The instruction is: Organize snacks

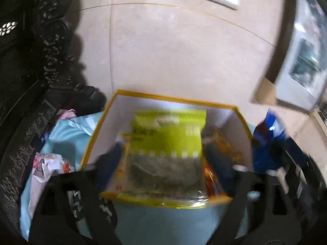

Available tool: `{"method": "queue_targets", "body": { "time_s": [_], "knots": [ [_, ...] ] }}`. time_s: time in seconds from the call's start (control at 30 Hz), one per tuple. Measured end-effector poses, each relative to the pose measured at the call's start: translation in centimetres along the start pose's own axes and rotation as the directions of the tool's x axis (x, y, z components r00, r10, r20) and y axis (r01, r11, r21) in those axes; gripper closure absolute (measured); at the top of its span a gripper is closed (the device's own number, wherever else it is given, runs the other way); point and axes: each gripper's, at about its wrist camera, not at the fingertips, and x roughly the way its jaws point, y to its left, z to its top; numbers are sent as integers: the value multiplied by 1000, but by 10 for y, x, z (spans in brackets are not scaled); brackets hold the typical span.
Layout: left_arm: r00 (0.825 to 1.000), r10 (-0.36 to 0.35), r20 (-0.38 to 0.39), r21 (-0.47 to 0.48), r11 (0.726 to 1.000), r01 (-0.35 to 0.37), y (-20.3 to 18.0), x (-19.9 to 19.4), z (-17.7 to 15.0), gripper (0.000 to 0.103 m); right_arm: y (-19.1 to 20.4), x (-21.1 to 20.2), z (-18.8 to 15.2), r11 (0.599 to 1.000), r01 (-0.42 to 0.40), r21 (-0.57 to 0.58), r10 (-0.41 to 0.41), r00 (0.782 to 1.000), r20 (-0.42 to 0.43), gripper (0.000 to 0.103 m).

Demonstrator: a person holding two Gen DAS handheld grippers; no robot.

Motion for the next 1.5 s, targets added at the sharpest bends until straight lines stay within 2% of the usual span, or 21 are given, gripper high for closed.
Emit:
{"method": "queue_targets", "body": {
  "time_s": [0.07,0.13,0.27,0.33,0.53,0.83,0.93,1.0,1.1,1.2,1.27,1.33,1.4,1.5],
  "knots": [
    [1000,-5,-9,-13,1000,5,1,3,-6,2,3,-5,-9,1000,-5,-27,7,999,42,14],
    [999,14,-39,15,1000,-13,-2,6,-14,2,7,-9,-14,998,12,-67,-8,998,55,10],
    [999,43,-29,68,997,-41,-4,-2,-30,2,7,-20,-22,998,-23,-53,24,1000,17,9],
    [999,27,-26,72,997,-25,-3,-12,-37,2,9,-29,-25,998,-34,-54,35,999,14,9],
    [1000,-2,-3,50,999,3,6,-55,-60,2,21,-75,-38,996,-49,-69,50,999,15,8],
    [997,-76,2,-19,997,76,26,-128,-114,2,43,-155,-66,994,-47,-97,51,998,44,5],
    [998,21,58,-58,998,-18,33,-149,-129,2,50,-174,-77,993,-61,-98,65,997,46,5],
    [999,-7,53,-54,999,10,37,-160,-138,2,54,-184,-83,992,-70,-104,75,996,47,5],
    [995,17,96,0,1000,-17,34,-178,-150,5,58,-194,-89,991,-82,-102,87,995,46,5],
    [997,10,77,1,1000,-10,35,-188,-158,7,61,-200,-94,992,-84,-97,88,995,43,5],
    [997,24,67,5,1000,-25,37,-190,-162,3,62,-204,-95,992,-88,-87,92,995,45,5],
    [1000,-9,26,-6,1000,10,40,-188,-164,2,62,-207,-97,992,-94,-81,98,994,46,5],
    [1000,-14,8,-12,1000,15,43,-189,-168,2,63,-210,-98,992,-93,-81,97,994,50,5],
    [1000,16,14,8,1000,-16,42,-190,-174,2,63,-212,-100,993,-90,-76,94,994,49,5]
  ]
}}
